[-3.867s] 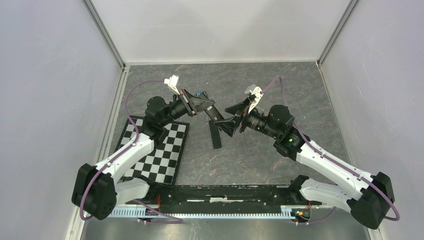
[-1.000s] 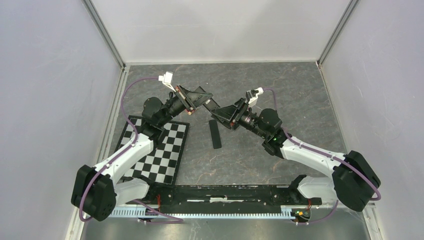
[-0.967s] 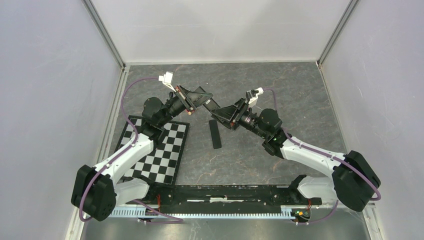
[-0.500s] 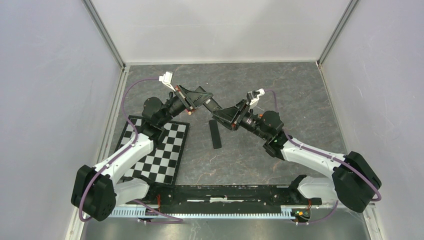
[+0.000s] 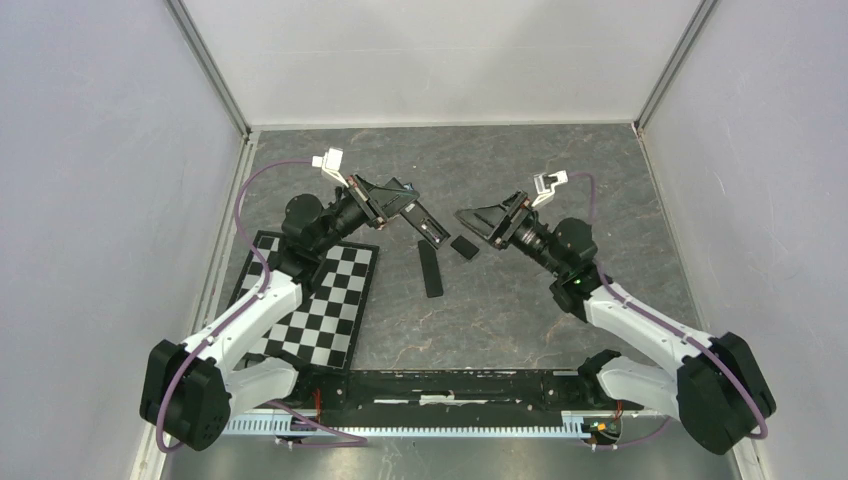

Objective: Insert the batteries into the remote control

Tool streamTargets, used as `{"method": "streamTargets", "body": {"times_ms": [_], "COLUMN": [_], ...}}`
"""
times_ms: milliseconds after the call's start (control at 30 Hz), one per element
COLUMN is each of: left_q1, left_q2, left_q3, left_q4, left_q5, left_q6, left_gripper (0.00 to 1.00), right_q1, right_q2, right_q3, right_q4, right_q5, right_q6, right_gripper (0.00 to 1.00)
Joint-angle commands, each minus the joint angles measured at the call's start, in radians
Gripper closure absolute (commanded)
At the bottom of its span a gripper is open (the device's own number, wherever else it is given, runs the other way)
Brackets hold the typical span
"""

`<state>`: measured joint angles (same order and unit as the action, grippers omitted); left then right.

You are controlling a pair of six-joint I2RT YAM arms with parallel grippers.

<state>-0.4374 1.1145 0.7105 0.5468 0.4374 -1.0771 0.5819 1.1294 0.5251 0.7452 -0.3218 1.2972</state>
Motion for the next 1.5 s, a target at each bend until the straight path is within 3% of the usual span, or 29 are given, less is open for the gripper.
{"method": "streamTargets", "body": {"times_ms": [0, 67, 133, 233, 367, 467, 567, 700, 900, 1067, 1233, 1400, 1467], "left_q1": [0.029, 0.031, 0.032, 0.033, 0.033, 0.033, 0.033, 0.035, 0.04, 0.042, 0.045, 0.048, 0.047], "left_q2": [-0.055, -0.07, -0.091, -0.116, -0.128, -0.121, -0.115, -0.102, -0.079, -0.071, -0.06, -0.051, -0.047], "left_q3": [-0.043, -0.063, -0.06, -0.058, -0.043, -0.034, -0.029, -0.022, 0.021, 0.03, 0.038, 0.038, 0.037], "left_q4": [-0.078, -0.077, -0.112, -0.15, -0.169, -0.184, -0.194, -0.194, -0.235, -0.237, -0.246, -0.241, -0.233], "left_q5": [-0.045, -0.027, -0.019, -0.017, 0.004, 0.017, 0.021, 0.034, 0.083, 0.098, 0.113, 0.104, 0.099], "left_q6": [0.093, 0.076, 0.082, 0.11, 0.146, 0.159, 0.164, 0.167, 0.167, 0.167, 0.164, 0.154, 0.149], "left_gripper": [0.98, 0.98, 0.98, 0.98, 0.98, 0.98, 0.98, 0.98, 0.98, 0.98, 0.98, 0.98, 0.98], "right_q1": [-0.083, -0.096, -0.102, -0.136, -0.18, -0.23, -0.299, -0.303, -0.314, -0.324, -0.349, -0.349, -0.35], "right_q2": [-0.058, -0.031, -0.002, 0.043, 0.126, 0.212, 0.281, 0.337, 0.417, 0.409, 0.466, 0.506, 0.5], "right_q3": [0.085, 0.191, 0.224, 0.231, 0.26, 0.301, 0.307, 0.324, 0.396, 0.391, 0.493, 0.515, 0.495], "right_q4": [-0.36, -0.647, -0.805, -0.875, -0.886, -0.915, -0.892, -0.823, -0.867, -0.822, -0.942, -0.944, -0.918], "right_q5": [0.012, 0.18, 0.333, 0.475, 0.553, 0.528, 0.459, 0.454, 0.49, 0.382, 0.194, 0.342, 0.324], "right_q6": [-0.374, -0.586, -0.703, -0.781, -0.905, -0.97, -0.923, -0.96, -1.031, -1.326, -1.516, -1.321, -1.304], "right_gripper": [0.14, 0.17, 0.22, 0.29, 0.34, 0.35, 0.38, 0.4, 0.38, 0.37, 0.37, 0.39, 0.41]}}
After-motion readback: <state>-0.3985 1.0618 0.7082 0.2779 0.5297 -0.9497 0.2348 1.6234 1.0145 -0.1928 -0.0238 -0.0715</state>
